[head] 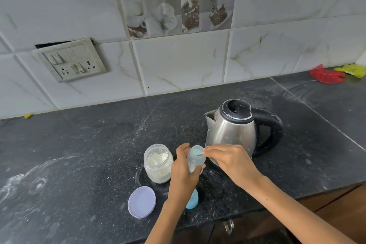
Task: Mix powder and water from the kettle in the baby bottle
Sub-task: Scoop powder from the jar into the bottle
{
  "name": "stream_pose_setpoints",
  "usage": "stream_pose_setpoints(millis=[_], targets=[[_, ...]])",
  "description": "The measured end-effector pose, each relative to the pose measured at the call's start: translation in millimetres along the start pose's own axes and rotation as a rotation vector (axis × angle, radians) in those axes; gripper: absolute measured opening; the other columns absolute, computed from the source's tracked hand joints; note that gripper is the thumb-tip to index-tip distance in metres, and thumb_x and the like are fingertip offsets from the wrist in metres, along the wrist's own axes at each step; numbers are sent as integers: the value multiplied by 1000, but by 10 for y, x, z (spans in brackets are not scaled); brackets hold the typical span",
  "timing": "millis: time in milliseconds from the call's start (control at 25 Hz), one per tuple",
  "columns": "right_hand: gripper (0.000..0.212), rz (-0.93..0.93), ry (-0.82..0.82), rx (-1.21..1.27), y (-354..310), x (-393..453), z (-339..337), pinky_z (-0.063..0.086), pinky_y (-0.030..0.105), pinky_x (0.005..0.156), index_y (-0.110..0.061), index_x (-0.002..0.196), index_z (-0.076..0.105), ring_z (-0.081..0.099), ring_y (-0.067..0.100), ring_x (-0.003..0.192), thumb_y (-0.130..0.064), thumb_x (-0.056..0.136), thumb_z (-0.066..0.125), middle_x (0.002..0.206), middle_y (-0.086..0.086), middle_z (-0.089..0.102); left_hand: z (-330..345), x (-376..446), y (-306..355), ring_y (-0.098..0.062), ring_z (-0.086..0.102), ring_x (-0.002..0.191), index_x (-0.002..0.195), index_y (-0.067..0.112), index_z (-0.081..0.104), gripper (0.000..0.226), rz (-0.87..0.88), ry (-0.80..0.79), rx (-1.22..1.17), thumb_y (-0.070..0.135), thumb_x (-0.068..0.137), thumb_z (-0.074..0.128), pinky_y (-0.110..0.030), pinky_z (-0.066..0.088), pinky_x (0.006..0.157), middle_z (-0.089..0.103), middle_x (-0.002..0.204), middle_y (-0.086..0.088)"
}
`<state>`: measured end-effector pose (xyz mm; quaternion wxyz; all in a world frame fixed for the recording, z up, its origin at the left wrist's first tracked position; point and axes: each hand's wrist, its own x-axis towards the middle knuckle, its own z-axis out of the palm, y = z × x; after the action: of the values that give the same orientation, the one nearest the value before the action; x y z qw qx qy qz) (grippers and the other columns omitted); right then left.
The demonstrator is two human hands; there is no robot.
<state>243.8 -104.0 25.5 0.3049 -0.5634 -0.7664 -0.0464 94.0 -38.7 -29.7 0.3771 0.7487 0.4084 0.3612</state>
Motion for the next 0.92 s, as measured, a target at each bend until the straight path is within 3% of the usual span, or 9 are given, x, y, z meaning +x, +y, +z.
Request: stream_pose_setpoints(millis=[120,200,320,640,720,800,920], targets=[[20,186,36,142,27,61,-56,63,36,71,-6,89,80,76,17,79,6,73,80,89,5,79,-11,-5,-37,0,55,92,127,15,37,68,-10,1,14,9,74,78,1,39,77,55,106,24],[19,191,28,160,35,90,-109,63,36,73,-6,88,80,76,17,80,7,75,79,89,5,79,-18,4,-53,4,53,88,126,17,37,67,-17,16,21,9,73,79,3,37,75,52,102,29],[22,44,-52,67,34,69,-169,64,34,70,-6,88,80,76,19,78,9,71,80,88,7,79,-19,-3,-75,5,53,89,123,23,35,67,-17,12,24,10,73,79,4,37,74,54,103,23],[18,48,-83,72,87,64,-167,63,35,70,-6,88,80,76,20,76,6,75,79,86,7,79,-8,-6,-41,-6,57,95,124,17,37,65,-25,-30,53,11,74,79,2,38,74,65,118,1],[16,161,-39,130,93,64,-157,62,29,75,-10,89,81,75,15,77,1,77,79,86,3,80,-20,-22,-44,-7,58,101,124,18,37,66,-37,-25,52,14,74,79,-2,39,75,65,120,0],[12,410,-32,239,102,95,-148,59,23,77,-13,89,81,73,9,76,-7,80,79,85,1,79,-15,-30,-50,-11,60,106,125,16,37,68,-42,-33,59,14,72,81,-3,39,76,65,122,-1],[10,632,0,357,169,142,-161,54,12,73,-15,86,81,71,4,74,-12,77,82,84,-1,79,-15,-24,-38,-5,56,102,125,18,38,68,-62,-25,26,13,72,81,3,39,73,64,121,0]])
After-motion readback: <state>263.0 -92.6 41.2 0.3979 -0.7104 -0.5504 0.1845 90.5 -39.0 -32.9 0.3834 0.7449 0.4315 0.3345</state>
